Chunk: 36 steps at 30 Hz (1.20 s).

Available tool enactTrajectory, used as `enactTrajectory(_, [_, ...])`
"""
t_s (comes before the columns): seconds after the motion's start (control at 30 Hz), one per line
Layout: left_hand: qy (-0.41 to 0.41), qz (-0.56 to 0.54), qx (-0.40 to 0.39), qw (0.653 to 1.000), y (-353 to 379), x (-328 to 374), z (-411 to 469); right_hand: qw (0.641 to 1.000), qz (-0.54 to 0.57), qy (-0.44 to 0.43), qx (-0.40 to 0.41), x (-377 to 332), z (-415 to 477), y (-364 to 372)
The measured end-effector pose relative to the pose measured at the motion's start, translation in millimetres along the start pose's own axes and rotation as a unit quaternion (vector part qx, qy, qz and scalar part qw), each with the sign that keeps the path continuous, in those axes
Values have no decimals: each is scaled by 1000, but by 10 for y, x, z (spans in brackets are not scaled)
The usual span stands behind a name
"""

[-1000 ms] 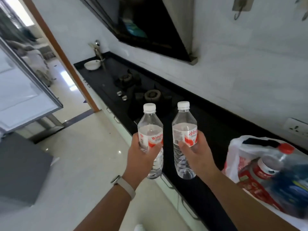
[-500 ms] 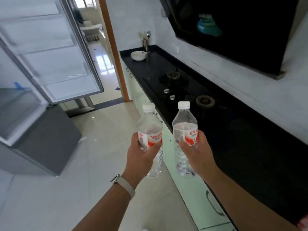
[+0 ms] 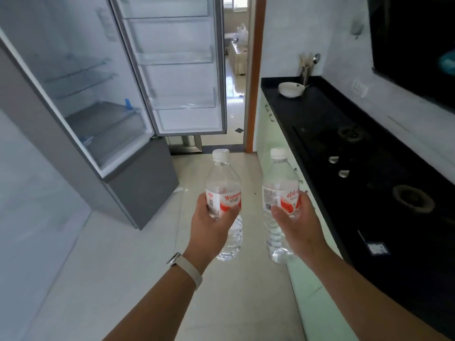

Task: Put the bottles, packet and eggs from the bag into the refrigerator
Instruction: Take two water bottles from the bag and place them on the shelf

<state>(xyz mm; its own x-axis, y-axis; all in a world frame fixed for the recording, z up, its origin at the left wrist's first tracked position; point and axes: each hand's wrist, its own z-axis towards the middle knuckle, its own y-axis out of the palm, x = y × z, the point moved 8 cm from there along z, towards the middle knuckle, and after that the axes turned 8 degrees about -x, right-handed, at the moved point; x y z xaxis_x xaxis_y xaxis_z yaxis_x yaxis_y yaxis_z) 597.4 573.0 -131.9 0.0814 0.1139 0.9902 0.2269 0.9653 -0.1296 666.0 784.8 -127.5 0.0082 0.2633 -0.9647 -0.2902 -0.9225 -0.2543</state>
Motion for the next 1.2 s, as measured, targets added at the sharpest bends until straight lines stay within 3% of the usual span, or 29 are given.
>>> enactTrajectory(0.23, [-21, 43, 55, 997, -169, -117, 518, 999, -7, -9, -44, 191, 821, 212])
enactTrajectory(0.8, [-21, 90, 148, 985, 290, 132, 2342, 977, 48, -50, -202, 319, 3200, 210])
enactTrajectory(1.2, [-40, 89, 241, 966, -358, -17, 2890, 964, 18, -46, -263, 327, 4053, 958])
